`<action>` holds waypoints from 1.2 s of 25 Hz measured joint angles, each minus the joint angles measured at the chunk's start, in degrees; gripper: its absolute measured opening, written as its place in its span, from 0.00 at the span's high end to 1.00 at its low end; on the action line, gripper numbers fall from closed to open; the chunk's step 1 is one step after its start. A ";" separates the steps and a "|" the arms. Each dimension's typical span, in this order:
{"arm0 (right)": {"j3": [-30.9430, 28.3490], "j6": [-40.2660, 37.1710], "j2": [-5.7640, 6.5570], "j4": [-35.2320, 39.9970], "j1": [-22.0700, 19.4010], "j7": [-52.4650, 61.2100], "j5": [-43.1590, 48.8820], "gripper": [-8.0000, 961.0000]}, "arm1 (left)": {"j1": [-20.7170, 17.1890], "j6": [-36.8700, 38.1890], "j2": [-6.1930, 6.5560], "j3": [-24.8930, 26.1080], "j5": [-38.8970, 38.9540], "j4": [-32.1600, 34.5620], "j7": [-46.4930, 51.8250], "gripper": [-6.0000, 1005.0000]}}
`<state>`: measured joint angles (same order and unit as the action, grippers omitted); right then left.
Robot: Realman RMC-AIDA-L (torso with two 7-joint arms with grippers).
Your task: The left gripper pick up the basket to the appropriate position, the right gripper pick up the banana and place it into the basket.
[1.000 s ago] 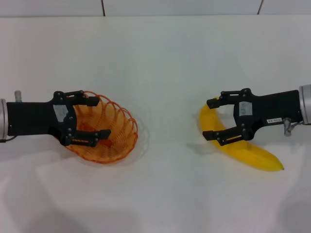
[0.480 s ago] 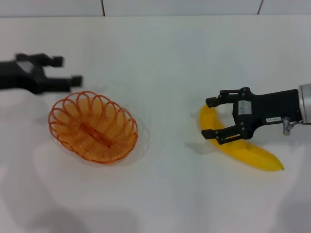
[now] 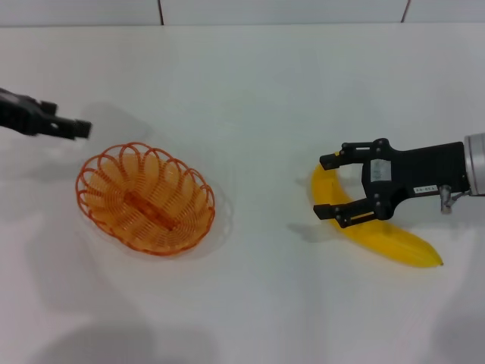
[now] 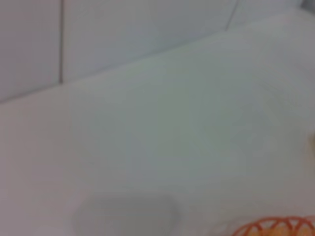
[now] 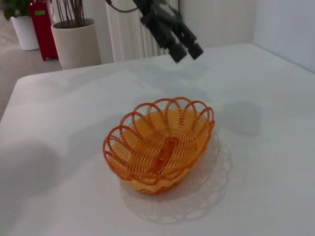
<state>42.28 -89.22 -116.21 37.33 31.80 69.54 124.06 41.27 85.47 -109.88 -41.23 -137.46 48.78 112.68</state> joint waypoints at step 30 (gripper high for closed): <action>-0.16 1.32 -0.06 -0.77 -0.08 0.09 0.07 0.08 | 4.39 -12.49 -6.31 -3.84 -12.40 -7.34 -1.34 0.20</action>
<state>42.12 -87.89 -116.28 36.56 31.72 69.63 124.13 45.66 72.98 -116.18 -45.07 -149.85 41.44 111.34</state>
